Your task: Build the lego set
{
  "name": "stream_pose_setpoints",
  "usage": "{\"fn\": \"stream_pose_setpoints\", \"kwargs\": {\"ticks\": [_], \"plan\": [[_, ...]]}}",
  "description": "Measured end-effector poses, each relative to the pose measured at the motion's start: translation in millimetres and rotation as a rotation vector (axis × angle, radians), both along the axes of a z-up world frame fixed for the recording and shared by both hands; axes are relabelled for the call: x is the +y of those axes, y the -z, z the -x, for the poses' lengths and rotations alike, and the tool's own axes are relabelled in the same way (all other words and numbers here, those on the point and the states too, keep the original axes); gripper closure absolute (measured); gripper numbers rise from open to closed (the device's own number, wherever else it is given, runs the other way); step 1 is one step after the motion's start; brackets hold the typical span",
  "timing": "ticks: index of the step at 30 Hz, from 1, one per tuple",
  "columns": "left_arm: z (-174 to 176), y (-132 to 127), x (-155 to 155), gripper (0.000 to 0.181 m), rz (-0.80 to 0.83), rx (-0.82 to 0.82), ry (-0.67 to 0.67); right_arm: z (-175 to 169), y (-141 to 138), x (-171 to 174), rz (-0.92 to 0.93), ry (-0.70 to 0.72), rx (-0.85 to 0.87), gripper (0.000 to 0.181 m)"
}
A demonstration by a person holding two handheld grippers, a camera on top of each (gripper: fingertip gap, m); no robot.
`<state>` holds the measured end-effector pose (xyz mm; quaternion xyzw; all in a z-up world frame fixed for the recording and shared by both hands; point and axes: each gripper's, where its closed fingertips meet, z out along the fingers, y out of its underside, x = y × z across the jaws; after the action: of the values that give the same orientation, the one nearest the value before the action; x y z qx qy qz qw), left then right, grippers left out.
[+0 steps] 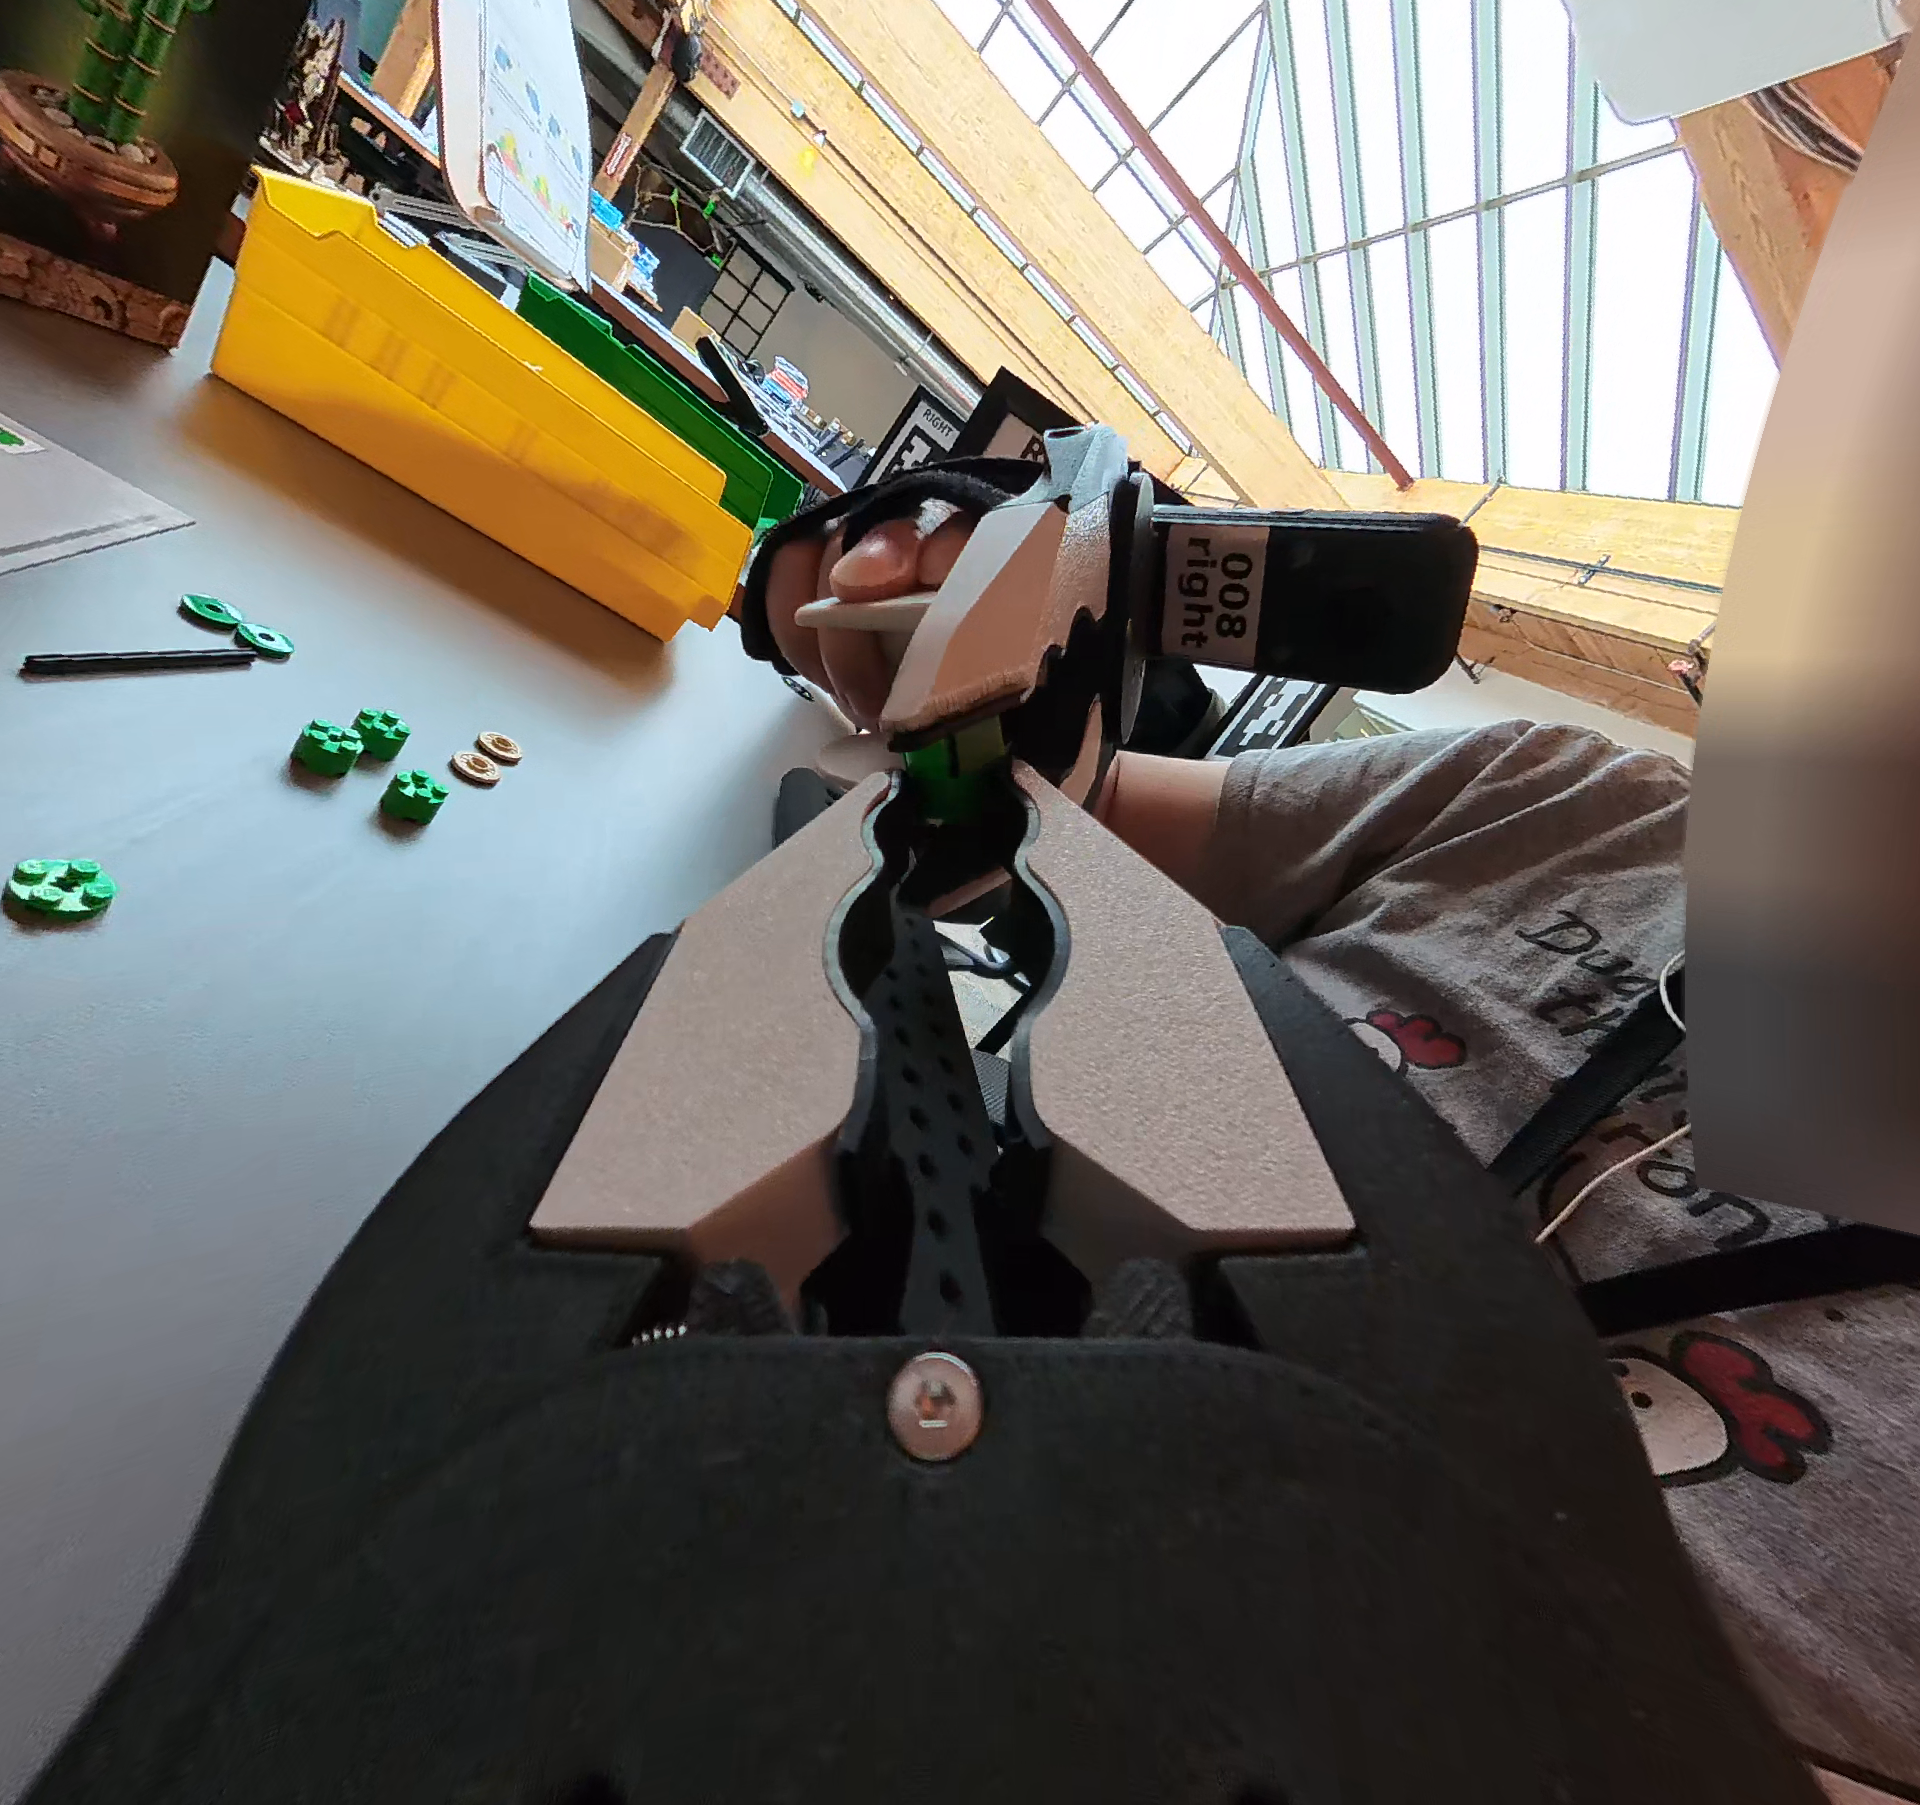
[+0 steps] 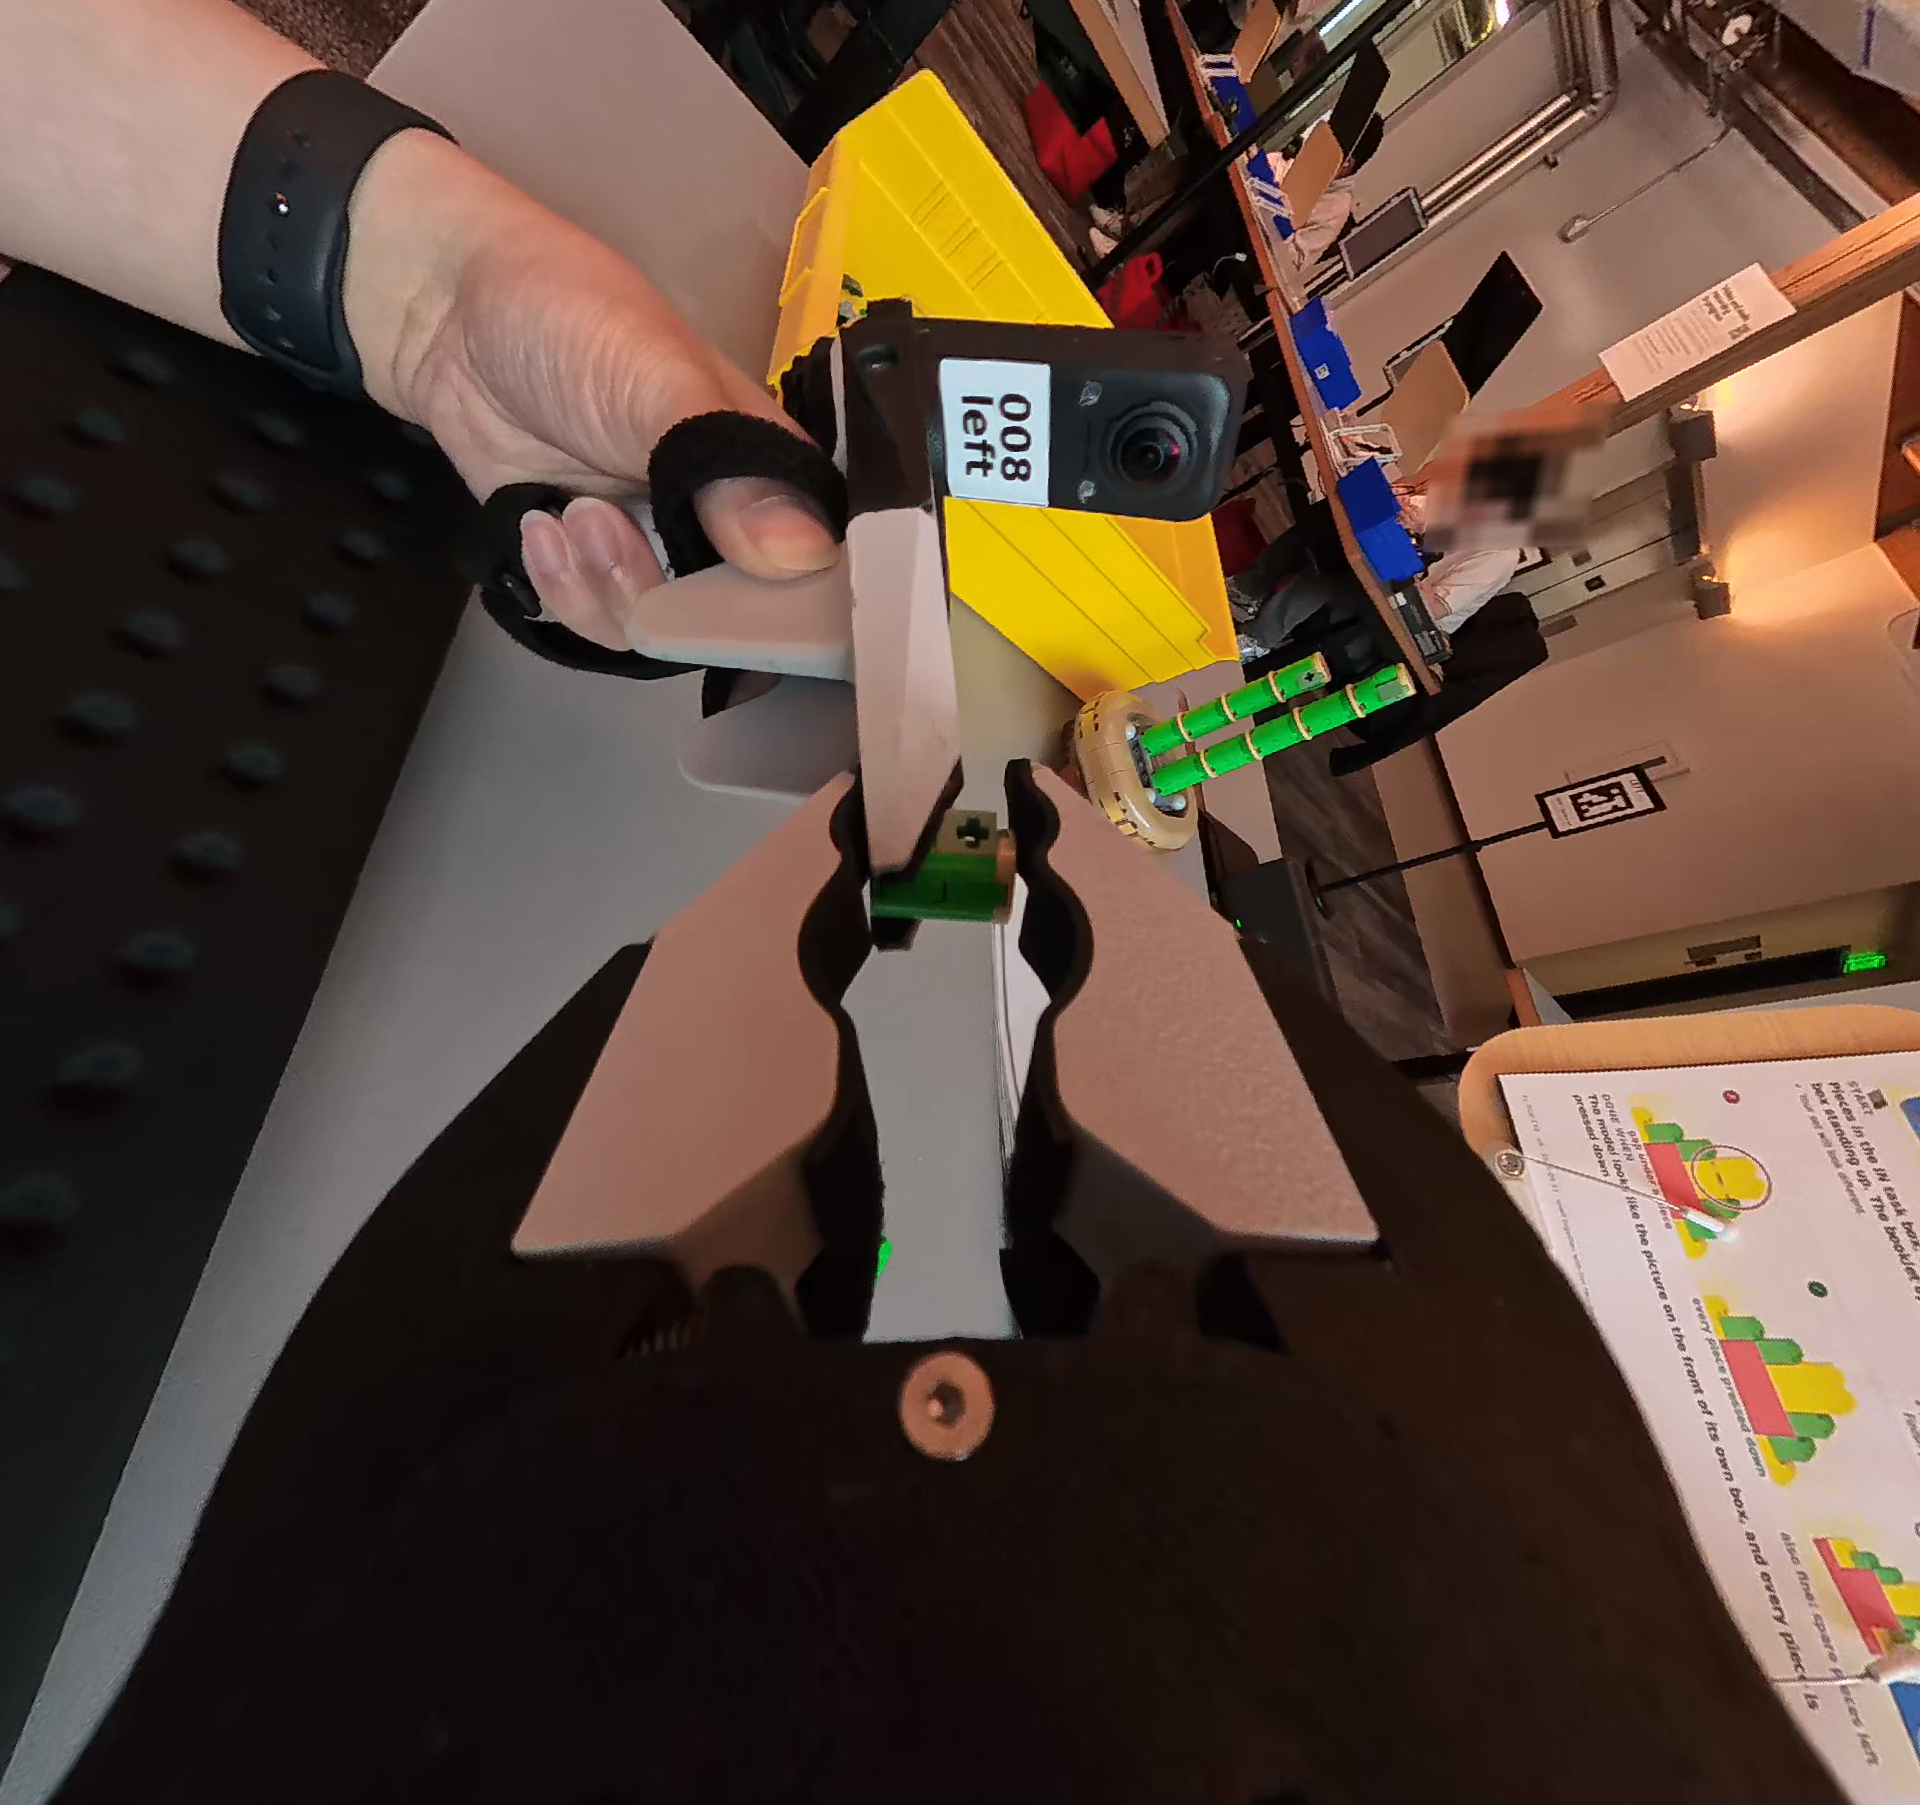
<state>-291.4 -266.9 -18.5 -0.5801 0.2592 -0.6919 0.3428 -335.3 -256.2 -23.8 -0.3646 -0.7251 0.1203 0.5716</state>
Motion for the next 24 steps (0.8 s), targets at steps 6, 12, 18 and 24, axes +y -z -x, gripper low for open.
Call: {"fn": "stream_pose_setpoints", "kwargs": {"ticks": [6, 12, 18, 24], "plan": [[1.1, -1.6, 1.9, 0.168, 0.010, -0.015, -0.005, 1.5, -2.0, 1.8, 0.005, 0.010, 0.041, 0.156], [2.4, -3.0, 2.7, 0.168, 0.024, -0.035, -0.002, 3.4, -3.4, 4.3, -0.073, 0.024, 0.023, 0.155], [1.7, -2.7, 1.3, 0.168, 0.006, -0.022, -0.004, 2.6, -2.8, 2.6, -0.043, 0.020, 0.019, 0.157], [0.1, 0.5, 0.7, 0.168, 0.004, -0.001, -0.001, 1.3, 0.0, 2.2, -0.031, 0.018, 0.005, 0.157]]}}
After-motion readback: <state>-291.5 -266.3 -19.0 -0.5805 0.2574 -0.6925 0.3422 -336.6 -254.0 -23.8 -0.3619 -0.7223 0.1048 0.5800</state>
